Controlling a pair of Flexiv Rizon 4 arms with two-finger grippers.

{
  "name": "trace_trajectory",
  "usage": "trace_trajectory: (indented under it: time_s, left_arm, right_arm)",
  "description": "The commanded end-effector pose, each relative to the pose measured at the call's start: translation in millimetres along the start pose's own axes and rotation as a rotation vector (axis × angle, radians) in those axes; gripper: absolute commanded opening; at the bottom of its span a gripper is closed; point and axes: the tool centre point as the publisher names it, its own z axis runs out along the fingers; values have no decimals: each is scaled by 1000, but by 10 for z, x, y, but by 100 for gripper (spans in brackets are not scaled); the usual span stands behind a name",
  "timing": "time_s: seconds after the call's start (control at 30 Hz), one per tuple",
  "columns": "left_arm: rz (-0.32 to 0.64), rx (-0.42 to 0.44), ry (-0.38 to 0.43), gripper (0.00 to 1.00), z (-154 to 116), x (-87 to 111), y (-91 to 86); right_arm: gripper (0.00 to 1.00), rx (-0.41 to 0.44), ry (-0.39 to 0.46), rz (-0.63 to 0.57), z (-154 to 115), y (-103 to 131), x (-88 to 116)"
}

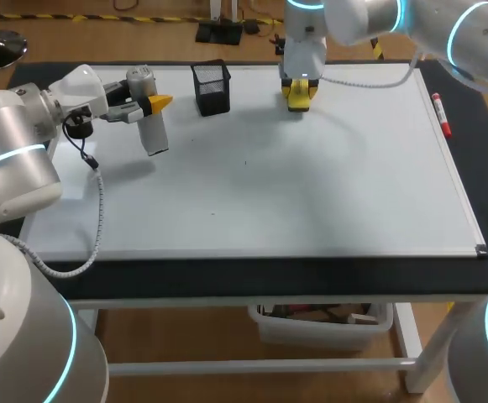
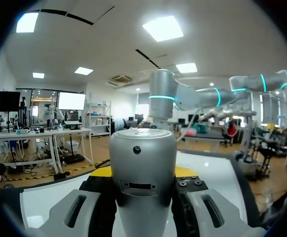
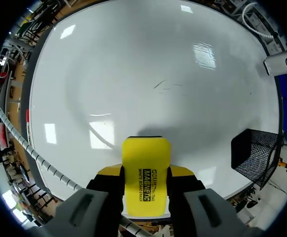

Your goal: Pick up the inspection probe, press it on each red-marked spot on the whiteboard one by one, put down the probe, pick up the eraser, and wipe off all the red marks.

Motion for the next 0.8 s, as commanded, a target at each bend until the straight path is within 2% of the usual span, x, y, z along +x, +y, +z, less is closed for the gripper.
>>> trace_trajectory:
  time_s: [0.03, 0.77, 0.8]
  left_arm:
    - [2, 5, -3, 0, 6, 4, 1]
    - [2, 5, -3, 0, 6, 4, 1]
    - [2, 5, -3, 0, 6, 4, 1]
  right_arm:
    - [0, -64, 10, -6, 55, -90, -26]
    - [0, -100, 19, -1, 219, 79, 106]
    - [28, -100, 19, 0, 218, 87, 112]
